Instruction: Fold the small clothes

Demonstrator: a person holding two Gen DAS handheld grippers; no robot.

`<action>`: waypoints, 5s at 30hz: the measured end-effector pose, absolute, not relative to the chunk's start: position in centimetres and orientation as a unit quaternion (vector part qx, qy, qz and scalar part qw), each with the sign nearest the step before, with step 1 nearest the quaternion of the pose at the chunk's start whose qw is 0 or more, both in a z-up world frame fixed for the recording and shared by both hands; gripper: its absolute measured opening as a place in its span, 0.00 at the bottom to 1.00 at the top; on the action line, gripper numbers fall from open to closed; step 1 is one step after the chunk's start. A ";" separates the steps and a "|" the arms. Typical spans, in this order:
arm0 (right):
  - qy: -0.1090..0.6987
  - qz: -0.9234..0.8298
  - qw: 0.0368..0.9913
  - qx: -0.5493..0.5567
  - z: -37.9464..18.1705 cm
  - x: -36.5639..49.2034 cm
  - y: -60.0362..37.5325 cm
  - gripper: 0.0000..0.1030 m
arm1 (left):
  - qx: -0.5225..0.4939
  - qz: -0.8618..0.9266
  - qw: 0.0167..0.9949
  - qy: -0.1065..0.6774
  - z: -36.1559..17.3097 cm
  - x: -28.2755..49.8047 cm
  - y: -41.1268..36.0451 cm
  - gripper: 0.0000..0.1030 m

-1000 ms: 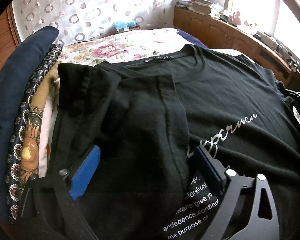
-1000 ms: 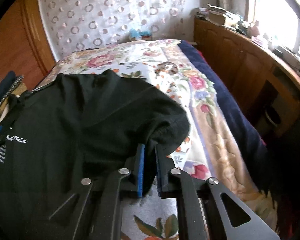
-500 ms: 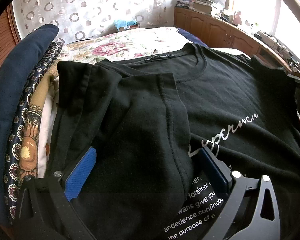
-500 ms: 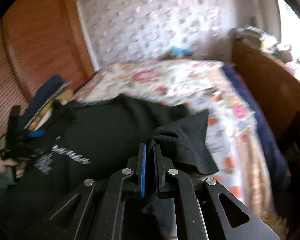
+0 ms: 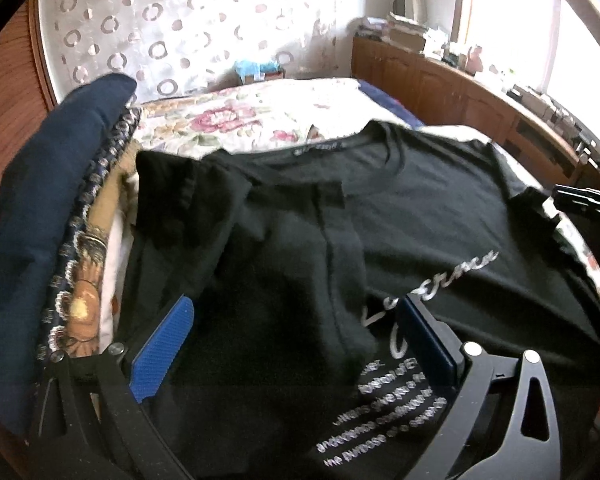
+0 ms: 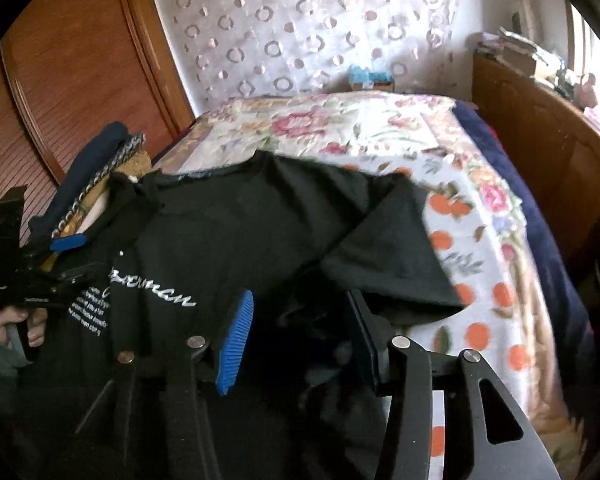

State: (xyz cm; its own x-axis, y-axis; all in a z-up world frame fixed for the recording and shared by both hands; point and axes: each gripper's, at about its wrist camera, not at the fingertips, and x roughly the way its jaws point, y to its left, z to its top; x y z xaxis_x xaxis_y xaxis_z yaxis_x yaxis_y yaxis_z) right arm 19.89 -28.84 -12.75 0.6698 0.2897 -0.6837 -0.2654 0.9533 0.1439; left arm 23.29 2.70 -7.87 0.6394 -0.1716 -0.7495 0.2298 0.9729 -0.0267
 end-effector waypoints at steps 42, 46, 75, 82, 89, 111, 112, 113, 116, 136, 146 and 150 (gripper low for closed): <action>0.403 0.066 0.913 -0.011 -17.6 26.5 -31.6 0.50 | 0.022 -0.123 0.909 0.397 -6.9 20.0 2.2 0.99; 0.416 0.068 0.907 -0.006 -18.7 26.2 -32.2 0.50 | 0.023 -0.125 0.909 0.396 -6.8 19.9 2.1 0.99; 0.336 0.248 0.907 -0.048 -10.4 28.7 -22.4 0.42 | 0.011 -0.110 0.914 0.391 -6.5 19.4 3.2 0.99; 0.355 0.215 0.909 -0.039 -12.1 25.8 -24.4 0.43 | 0.008 -0.113 0.913 0.391 -6.6 19.2 3.3 0.99; 0.389 0.208 0.896 -0.058 -13.7 22.1 -23.5 0.43 | 0.009 -0.117 0.916 0.385 -6.3 19.1 2.8 0.99; 0.404 0.216 0.881 -0.117 -17.0 20.2 -21.8 0.32 | 0.007 -0.104 0.921 0.376 -5.9 16.8 3.2 0.99; 0.400 0.208 0.883 -0.130 -17.2 20.0 -21.7 0.24 | 0.006 -0.104 0.921 0.376 -5.9 16.8 3.2 0.99; 0.397 0.203 0.885 -0.137 -17.3 20.1 -21.7 0.20 | 0.006 -0.104 0.921 0.375 -5.9 16.7 3.2 0.99; 0.399 0.207 0.884 -0.127 -17.3 20.1 -22.1 0.11 | 0.007 -0.105 0.921 0.374 -5.8 16.6 3.2 0.99; 0.385 0.284 0.877 -0.046 -14.2 18.1 -22.0 0.17 | 0.007 -0.107 0.922 0.373 -5.6 16.5 3.1 0.99; 0.378 0.236 0.893 -0.054 -14.5 21.1 -23.0 0.45 | 0.029 -0.093 0.926 0.365 -4.1 18.8 3.4 0.99; 0.380 0.208 0.899 -0.072 -15.2 23.2 -23.2 0.45 | 0.040 -0.085 0.928 0.360 -2.9 21.0 4.1 0.99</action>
